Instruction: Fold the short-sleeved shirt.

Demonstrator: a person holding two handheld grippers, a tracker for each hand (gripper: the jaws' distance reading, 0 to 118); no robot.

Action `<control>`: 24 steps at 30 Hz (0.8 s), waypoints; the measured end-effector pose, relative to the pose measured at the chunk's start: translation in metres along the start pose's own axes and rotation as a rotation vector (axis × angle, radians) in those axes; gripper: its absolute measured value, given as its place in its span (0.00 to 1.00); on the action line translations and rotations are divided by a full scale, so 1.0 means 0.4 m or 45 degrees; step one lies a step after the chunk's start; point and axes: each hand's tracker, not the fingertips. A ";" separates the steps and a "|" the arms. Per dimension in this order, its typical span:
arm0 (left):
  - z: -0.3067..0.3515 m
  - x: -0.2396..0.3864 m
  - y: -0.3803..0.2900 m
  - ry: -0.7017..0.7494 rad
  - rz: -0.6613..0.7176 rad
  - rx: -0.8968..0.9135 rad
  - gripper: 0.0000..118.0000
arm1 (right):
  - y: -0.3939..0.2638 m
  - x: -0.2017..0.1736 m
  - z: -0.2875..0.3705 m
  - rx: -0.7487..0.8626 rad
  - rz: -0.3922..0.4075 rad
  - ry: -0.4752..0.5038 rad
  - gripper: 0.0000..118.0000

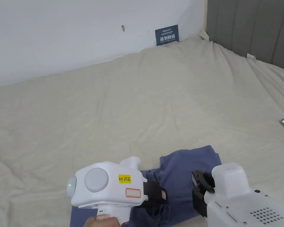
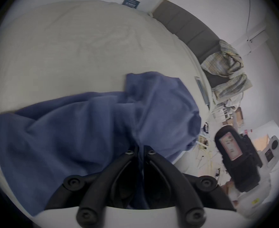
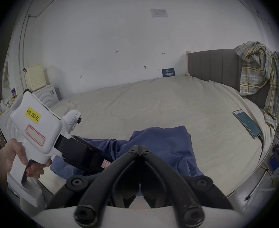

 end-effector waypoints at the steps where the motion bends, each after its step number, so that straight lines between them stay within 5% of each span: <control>1: 0.006 0.005 0.000 -0.056 0.000 -0.008 0.07 | 0.002 -0.001 0.003 0.002 0.003 -0.002 0.00; 5: 0.092 -0.004 -0.010 -0.153 0.024 0.070 0.07 | 0.014 -0.011 0.016 0.019 0.012 0.001 0.00; 15: 0.362 -0.280 -0.095 0.122 0.245 0.324 0.07 | 0.024 -0.072 0.022 0.044 0.050 0.019 0.00; 16: 0.375 -0.312 -0.109 0.104 0.286 0.316 0.13 | 0.023 -0.080 0.020 0.042 0.059 0.019 0.00; 19: 0.379 -0.376 -0.147 0.090 0.379 0.250 0.91 | 0.022 -0.099 0.010 0.033 0.063 0.018 0.00; 20: 0.380 -0.396 -0.154 0.080 0.370 0.266 1.00 | 0.022 -0.104 0.006 0.024 0.050 0.030 0.00; 24: 0.360 -0.457 -0.167 -0.081 0.560 0.335 1.00 | 0.021 -0.122 -0.012 -0.009 0.009 0.064 0.00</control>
